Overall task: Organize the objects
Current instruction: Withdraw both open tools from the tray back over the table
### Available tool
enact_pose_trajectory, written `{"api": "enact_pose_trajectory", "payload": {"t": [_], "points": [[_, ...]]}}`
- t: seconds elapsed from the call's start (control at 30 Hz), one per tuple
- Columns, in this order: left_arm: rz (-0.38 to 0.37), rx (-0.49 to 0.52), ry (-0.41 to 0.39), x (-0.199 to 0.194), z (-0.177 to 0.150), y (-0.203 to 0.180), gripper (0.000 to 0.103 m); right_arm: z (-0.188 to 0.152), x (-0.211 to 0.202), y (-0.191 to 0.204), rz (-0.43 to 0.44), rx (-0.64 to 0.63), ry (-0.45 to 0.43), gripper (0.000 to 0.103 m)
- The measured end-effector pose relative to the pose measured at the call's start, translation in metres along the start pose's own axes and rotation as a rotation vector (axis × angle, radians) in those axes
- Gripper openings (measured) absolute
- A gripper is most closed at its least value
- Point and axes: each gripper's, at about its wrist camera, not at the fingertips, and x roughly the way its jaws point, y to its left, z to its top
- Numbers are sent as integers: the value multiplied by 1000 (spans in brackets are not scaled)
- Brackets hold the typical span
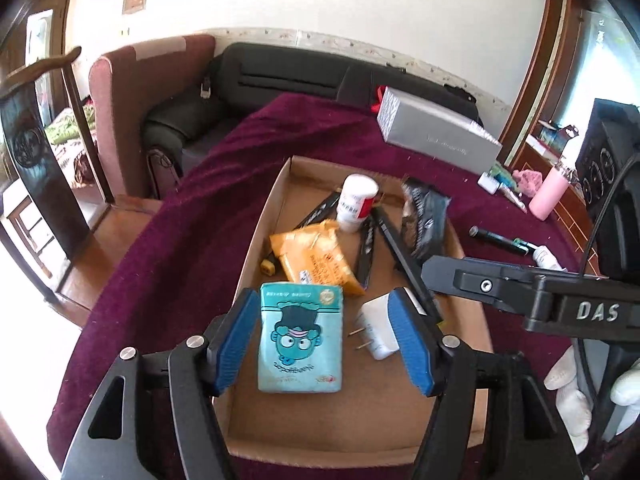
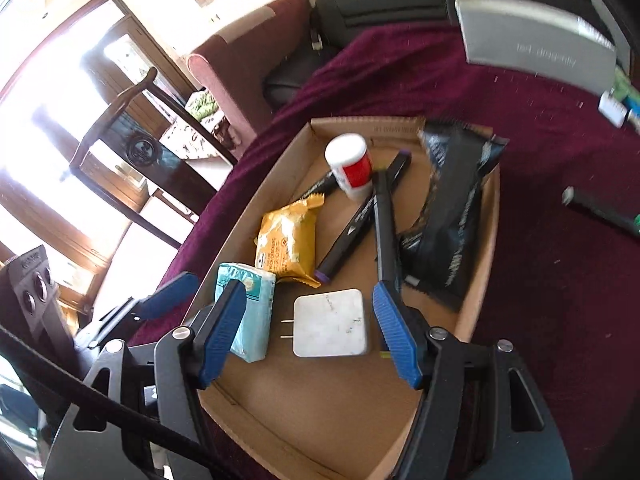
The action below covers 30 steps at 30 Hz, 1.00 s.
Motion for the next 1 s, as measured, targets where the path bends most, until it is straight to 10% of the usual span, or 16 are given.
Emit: {"api": "enact_pose_trajectory", "payload": {"t": [0.37, 1.0], "points": [[1, 130, -123, -44, -7, -65, 65, -24, -64, -26, -274, -55, -177, 67], [-182, 346, 154, 35, -63, -233, 64, -72, -157, -148, -619, 38, -289, 71]]}}
